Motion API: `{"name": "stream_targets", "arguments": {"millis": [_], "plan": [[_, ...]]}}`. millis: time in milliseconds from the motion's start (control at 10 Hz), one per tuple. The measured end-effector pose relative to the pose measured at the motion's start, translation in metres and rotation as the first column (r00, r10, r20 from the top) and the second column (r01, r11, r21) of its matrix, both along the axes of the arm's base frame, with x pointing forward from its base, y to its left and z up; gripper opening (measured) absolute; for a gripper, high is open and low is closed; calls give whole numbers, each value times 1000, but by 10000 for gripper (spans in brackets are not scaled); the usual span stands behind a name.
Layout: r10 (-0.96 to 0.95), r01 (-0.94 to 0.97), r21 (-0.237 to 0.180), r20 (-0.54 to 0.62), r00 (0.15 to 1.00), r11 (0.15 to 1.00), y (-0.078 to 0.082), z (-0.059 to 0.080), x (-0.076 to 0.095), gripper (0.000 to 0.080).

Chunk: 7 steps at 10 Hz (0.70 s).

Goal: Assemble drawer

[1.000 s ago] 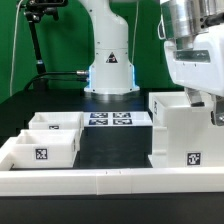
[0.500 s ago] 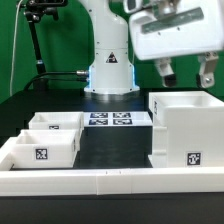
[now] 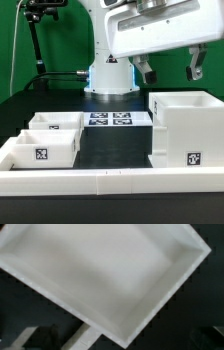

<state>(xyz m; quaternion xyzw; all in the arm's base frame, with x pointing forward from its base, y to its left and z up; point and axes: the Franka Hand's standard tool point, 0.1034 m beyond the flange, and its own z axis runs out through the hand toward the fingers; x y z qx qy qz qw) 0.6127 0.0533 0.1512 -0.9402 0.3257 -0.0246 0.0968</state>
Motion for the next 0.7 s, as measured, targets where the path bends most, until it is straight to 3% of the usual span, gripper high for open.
{"name": "stream_targets", "arguments": {"millis": [100, 400, 700], "plan": [[174, -174, -39, 13, 985, 984, -12, -2, -4, 649], [450, -446, -93, 32, 892, 890, -51, -1, -14, 649], [445, -435, -149, 34, 895, 888, -96, -25, -38, 649]]}}
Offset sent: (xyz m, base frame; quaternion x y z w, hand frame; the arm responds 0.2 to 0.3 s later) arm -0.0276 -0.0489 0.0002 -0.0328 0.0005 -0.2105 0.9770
